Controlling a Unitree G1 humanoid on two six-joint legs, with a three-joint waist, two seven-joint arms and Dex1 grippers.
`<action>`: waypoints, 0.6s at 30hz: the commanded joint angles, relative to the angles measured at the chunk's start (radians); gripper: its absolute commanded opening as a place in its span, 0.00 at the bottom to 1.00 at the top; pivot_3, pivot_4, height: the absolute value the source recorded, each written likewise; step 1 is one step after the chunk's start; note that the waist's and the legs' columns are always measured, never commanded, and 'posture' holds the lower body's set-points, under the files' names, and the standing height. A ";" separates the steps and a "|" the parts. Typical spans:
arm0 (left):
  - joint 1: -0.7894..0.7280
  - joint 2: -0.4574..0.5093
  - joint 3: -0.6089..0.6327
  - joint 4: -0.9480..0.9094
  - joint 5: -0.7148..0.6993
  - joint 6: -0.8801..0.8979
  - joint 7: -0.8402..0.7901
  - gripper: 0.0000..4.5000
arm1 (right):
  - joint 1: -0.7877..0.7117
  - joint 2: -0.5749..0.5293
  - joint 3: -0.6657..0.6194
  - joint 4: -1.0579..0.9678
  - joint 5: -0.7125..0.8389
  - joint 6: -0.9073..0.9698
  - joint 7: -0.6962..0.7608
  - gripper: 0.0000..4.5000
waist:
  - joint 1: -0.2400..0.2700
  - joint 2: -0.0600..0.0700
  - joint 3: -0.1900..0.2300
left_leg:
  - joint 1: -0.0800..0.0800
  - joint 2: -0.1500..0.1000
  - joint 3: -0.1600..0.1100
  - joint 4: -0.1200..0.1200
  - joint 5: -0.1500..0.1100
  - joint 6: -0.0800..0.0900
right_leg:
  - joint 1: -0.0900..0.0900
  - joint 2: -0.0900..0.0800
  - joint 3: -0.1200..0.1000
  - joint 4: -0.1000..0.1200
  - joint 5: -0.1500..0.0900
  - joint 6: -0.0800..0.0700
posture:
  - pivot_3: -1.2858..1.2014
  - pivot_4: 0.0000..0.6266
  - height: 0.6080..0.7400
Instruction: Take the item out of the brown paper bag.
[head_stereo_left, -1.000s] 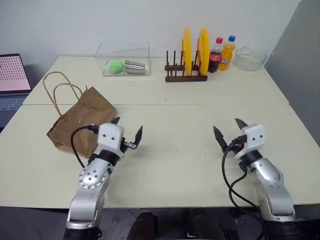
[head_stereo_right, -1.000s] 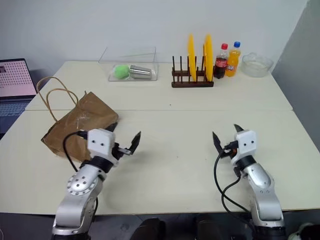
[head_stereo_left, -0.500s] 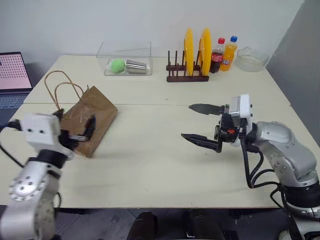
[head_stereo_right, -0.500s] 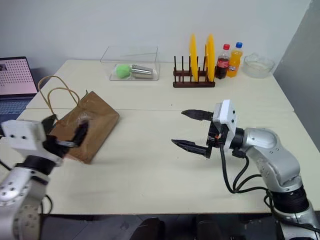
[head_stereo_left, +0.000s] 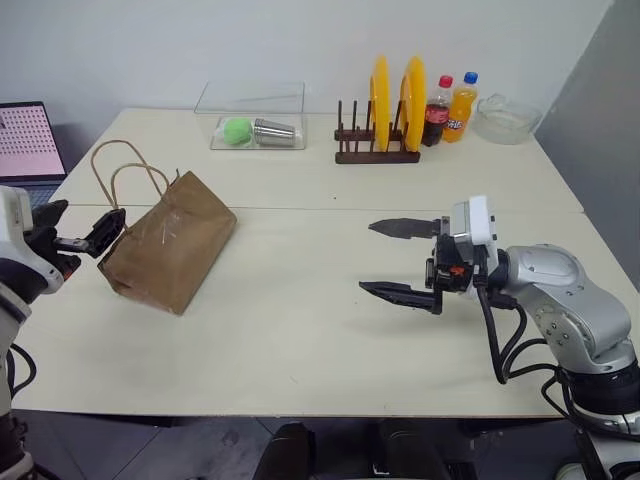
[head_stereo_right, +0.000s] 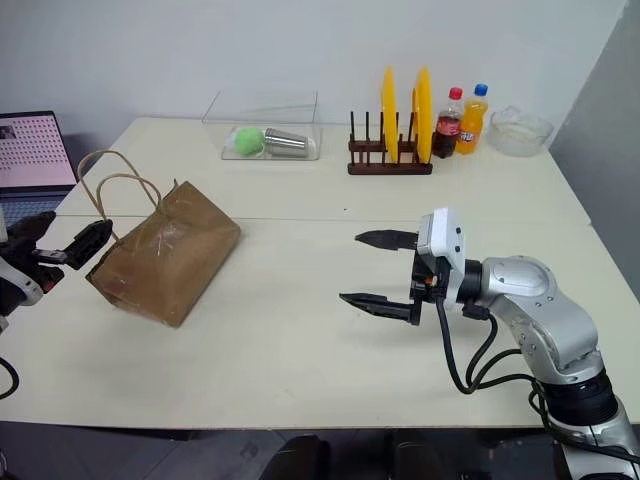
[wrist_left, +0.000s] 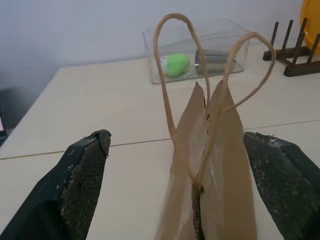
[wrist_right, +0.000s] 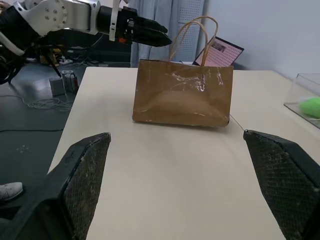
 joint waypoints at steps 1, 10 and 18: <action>-0.084 0.061 -0.050 0.094 0.009 -0.035 -0.068 0.99 | -0.010 -0.013 -0.009 -0.056 0.003 0.004 -0.006 1.00 | 0.000 0.000 0.000 | 0.000 0.000 0.000 0.000 0.000 0.000 | 0.000 0.000 0.000 0.000 0.000 0.000 | 0.52 0.24 1.00; -0.350 0.152 -0.196 0.392 0.091 -0.136 -0.182 0.99 | -0.017 -0.029 -0.011 -0.083 0.002 0.020 -0.010 1.00 | 0.000 -0.001 0.001 | -0.002 0.000 0.001 0.000 0.000 0.000 | -0.003 0.000 0.001 0.000 0.000 -0.001 | 0.52 0.24 1.00; -0.517 0.157 -0.288 0.544 0.142 -0.192 -0.260 0.91 | -0.025 -0.028 -0.008 -0.092 0.002 0.029 -0.023 1.00 | -0.001 -0.001 0.001 | -0.004 0.000 0.002 0.000 0.000 0.000 | -0.005 0.000 0.001 0.001 0.001 -0.002 | 0.52 0.24 1.00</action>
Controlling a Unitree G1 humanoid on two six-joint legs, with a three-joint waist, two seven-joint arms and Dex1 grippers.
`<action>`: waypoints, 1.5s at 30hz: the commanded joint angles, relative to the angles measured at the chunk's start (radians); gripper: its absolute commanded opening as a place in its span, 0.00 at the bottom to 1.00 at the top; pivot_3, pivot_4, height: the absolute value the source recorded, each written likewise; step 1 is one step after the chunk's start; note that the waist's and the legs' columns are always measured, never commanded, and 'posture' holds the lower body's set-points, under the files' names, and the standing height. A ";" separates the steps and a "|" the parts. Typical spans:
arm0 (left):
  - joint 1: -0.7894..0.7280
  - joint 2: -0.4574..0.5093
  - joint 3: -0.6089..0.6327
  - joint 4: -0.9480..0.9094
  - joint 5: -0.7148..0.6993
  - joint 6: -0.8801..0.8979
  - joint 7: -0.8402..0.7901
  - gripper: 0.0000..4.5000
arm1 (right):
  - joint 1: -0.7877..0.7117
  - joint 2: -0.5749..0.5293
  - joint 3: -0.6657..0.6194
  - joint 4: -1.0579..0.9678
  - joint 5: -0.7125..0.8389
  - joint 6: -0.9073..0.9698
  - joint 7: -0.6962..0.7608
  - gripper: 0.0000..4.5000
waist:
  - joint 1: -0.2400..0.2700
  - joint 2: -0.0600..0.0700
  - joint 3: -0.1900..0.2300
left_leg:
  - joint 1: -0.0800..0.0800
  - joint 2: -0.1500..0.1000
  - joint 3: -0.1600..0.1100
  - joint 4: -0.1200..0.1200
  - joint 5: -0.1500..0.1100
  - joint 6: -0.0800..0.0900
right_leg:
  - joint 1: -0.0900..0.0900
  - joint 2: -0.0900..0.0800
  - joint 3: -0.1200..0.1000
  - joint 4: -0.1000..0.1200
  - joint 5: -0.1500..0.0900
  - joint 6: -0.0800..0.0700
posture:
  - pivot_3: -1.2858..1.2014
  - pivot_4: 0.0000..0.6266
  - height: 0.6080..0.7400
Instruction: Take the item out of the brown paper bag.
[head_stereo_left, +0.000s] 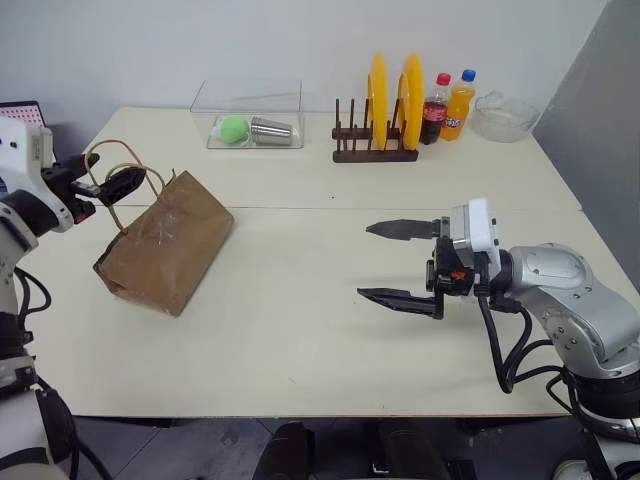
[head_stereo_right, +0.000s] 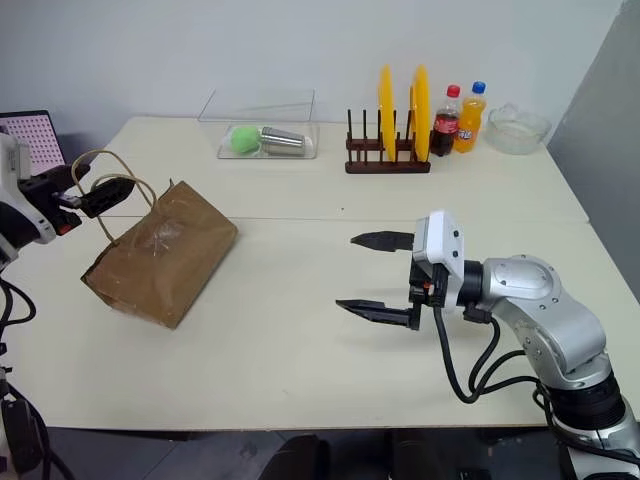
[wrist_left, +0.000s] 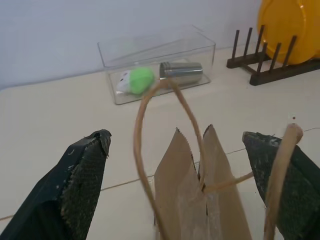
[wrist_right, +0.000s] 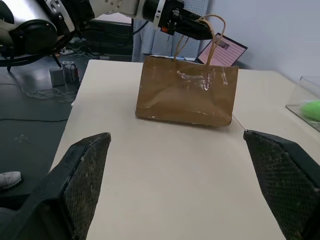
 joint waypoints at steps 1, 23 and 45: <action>-0.069 0.033 -0.020 0.052 0.028 -0.043 -0.030 0.87 | -0.019 -0.008 -0.008 -0.033 0.002 0.001 -0.007 1.00 | 0.000 0.000 0.000 | 0.000 0.000 0.000 0.000 0.000 0.000 | 0.000 0.000 0.000 0.000 0.000 0.000 | 0.52 0.24 1.00; -0.379 0.031 -0.141 0.368 0.144 -0.186 -0.192 0.00 | 0.008 -0.016 -0.020 -0.056 -0.007 0.015 -0.057 1.00 | -0.001 -0.002 0.001 | -0.001 0.000 0.000 0.001 0.000 0.000 | -0.001 0.000 -0.001 0.001 0.000 0.000 | 0.52 0.24 1.00; -0.893 -0.360 -0.306 0.828 0.343 -0.525 -0.286 0.00 | 0.258 -0.048 -0.198 -0.258 0.025 0.203 -0.338 1.00 | -0.002 -0.005 0.002 | -0.009 -0.001 -0.001 0.003 0.000 0.000 | -0.005 0.000 -0.003 0.001 0.002 -0.003 | 0.52 0.24 1.00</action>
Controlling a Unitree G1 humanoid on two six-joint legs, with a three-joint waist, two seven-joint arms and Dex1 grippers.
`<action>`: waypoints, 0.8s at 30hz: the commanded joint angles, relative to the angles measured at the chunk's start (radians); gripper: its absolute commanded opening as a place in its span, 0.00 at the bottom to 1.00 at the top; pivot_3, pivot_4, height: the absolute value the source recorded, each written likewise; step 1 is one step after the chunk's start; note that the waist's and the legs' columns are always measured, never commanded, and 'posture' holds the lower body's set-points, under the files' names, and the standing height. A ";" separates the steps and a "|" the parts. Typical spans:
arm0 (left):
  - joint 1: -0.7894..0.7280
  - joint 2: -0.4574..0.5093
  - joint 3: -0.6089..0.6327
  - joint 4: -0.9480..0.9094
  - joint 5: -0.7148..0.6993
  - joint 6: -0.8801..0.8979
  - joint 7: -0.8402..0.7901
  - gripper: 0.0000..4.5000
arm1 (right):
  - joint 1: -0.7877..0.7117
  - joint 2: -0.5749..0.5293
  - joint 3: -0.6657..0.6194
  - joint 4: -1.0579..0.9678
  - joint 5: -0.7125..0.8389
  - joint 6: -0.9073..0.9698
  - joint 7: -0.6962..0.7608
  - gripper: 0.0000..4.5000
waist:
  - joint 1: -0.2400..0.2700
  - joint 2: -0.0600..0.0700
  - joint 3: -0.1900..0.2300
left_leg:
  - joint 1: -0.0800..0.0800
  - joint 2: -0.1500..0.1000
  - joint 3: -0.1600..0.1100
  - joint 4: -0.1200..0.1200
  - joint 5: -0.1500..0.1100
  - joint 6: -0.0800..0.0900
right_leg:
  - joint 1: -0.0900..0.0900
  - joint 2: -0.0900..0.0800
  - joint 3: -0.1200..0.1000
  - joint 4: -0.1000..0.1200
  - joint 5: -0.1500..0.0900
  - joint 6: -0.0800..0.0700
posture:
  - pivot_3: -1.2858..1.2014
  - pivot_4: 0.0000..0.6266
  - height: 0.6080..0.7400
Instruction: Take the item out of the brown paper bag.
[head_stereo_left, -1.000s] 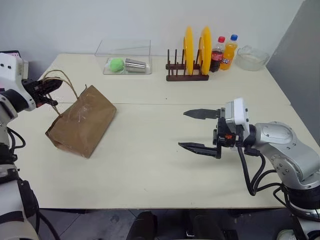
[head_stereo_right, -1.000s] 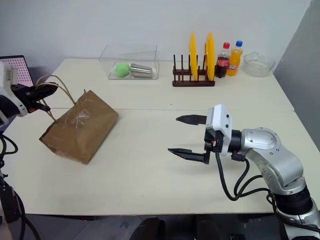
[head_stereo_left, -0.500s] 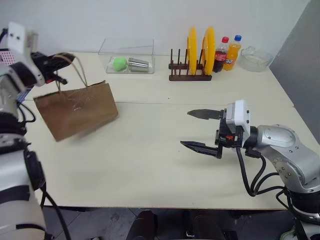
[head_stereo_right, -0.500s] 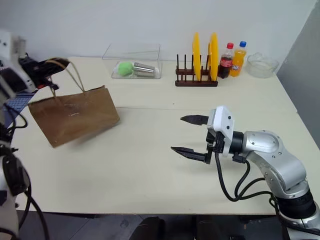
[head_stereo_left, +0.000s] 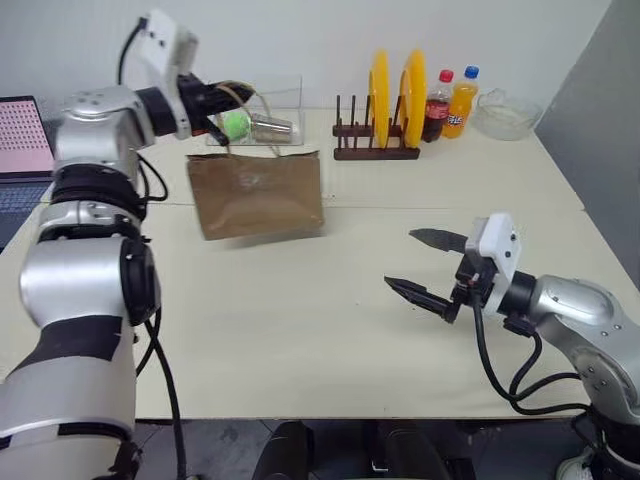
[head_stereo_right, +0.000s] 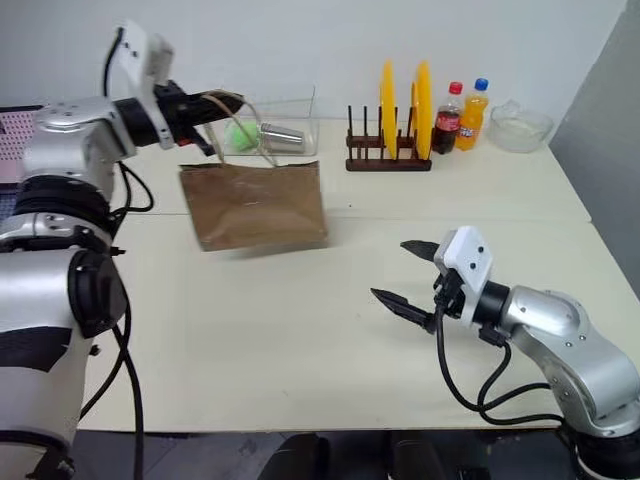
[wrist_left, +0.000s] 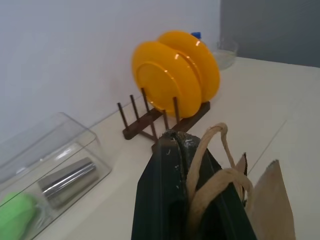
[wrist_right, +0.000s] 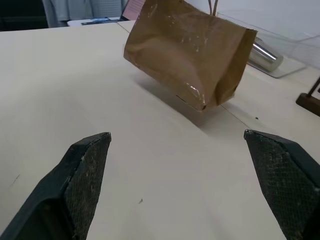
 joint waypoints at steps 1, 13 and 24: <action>-0.084 -0.033 0.006 0.019 0.016 -0.064 0.017 0.00 | 0.029 -0.007 -0.057 -0.081 0.036 0.029 -0.045 1.00 | -0.001 0.000 0.000 | 0.000 0.000 0.000 0.000 0.000 0.000 | 0.000 0.000 0.000 0.000 0.000 0.000 | 0.52 0.24 1.00; -0.185 -0.250 0.020 0.099 0.057 -0.122 0.127 0.00 | 0.218 0.009 -0.122 -0.184 0.051 0.046 -0.151 1.00 | 0.000 -0.001 0.001 | 0.000 0.000 0.000 0.001 0.000 0.000 | 0.000 0.000 0.000 0.001 -0.003 0.005 | 0.52 0.24 1.00; -0.179 -0.315 0.007 0.125 0.112 -0.153 0.218 0.00 | 0.293 0.031 -0.113 -0.234 0.036 0.038 -0.215 1.00 | -0.001 -0.001 0.001 | 0.001 0.000 0.001 0.003 0.000 0.000 | 0.001 0.000 0.001 0.002 -0.003 0.006 | 0.52 0.24 1.00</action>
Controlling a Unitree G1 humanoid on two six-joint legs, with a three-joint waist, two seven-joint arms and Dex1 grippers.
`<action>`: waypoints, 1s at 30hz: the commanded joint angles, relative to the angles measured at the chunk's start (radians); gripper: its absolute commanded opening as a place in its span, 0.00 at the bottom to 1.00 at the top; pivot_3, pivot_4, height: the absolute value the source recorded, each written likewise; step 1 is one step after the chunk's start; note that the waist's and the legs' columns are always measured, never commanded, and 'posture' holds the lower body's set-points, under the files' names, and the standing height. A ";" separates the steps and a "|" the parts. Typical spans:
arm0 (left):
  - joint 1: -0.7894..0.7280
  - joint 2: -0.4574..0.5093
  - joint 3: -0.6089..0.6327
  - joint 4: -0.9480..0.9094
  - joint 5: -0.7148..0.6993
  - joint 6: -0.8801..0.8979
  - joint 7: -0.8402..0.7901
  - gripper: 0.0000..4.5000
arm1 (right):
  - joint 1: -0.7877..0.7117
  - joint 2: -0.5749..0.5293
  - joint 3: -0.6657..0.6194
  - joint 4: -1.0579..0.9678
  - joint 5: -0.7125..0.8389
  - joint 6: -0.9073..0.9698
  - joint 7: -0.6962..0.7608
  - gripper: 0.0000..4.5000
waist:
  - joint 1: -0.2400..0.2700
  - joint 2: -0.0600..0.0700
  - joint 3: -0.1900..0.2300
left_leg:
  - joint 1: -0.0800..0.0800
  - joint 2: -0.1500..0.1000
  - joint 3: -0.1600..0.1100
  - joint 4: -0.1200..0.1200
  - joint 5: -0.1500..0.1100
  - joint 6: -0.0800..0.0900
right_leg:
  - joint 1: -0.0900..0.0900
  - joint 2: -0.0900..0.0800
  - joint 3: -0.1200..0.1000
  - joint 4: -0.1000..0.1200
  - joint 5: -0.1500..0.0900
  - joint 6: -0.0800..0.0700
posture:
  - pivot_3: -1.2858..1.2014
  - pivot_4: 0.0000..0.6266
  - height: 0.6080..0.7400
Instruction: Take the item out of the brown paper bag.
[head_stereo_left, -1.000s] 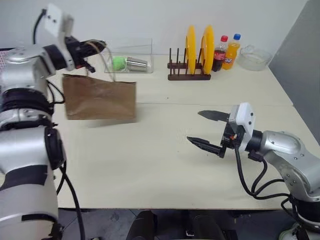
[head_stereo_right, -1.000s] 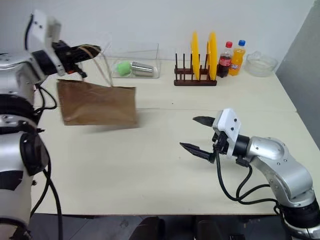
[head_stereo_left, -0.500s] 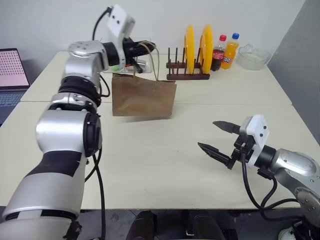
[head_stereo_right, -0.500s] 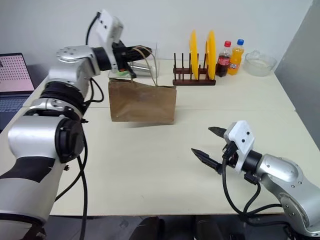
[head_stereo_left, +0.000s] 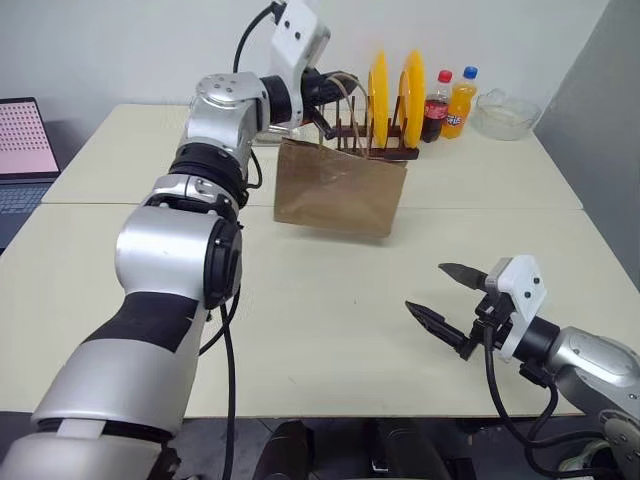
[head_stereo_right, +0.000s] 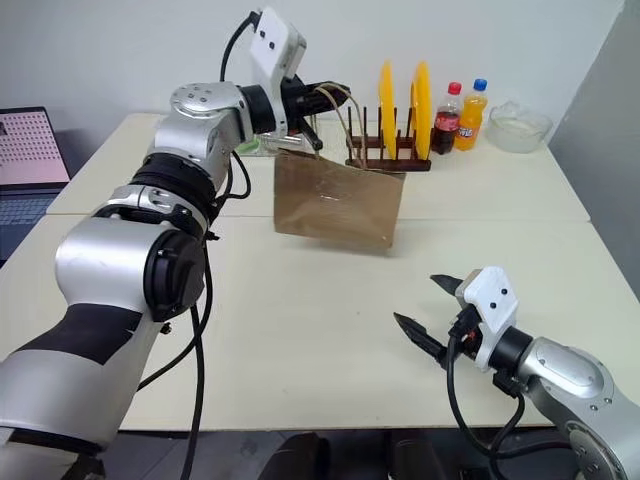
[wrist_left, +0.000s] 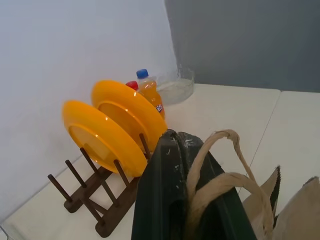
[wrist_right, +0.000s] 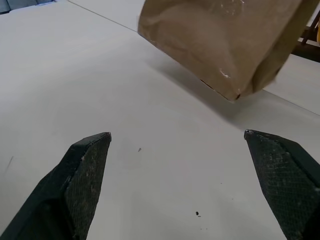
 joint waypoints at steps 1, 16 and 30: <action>-0.021 -0.015 0.006 -0.016 0.020 -0.036 0.026 0.00 | 0.007 0.010 -0.011 -0.047 -0.009 -0.022 -0.027 1.00 | 0.000 0.000 0.000 | 0.000 0.000 0.000 0.000 0.000 0.000 | 0.000 0.000 0.000 0.000 0.000 0.000 | 0.52 0.24 1.00; 0.047 -0.023 -0.008 -0.016 0.081 -0.053 0.004 0.00 | -0.040 0.036 0.002 -0.053 -0.025 -0.016 -0.082 1.00 | 0.001 0.000 0.000 | 0.001 -0.001 0.001 0.004 0.000 0.000 | 0.000 0.000 0.002 0.007 0.000 0.000 | 0.52 0.24 1.00; 0.052 0.017 -0.030 -0.008 0.166 -0.128 0.110 0.00 | -0.088 0.043 0.050 -0.053 0.002 0.000 -0.089 1.00 | 0.001 0.000 0.000 | 0.001 -0.001 0.001 0.008 0.000 0.000 | 0.000 0.000 0.002 0.010 0.000 0.000 | 0.52 0.24 1.00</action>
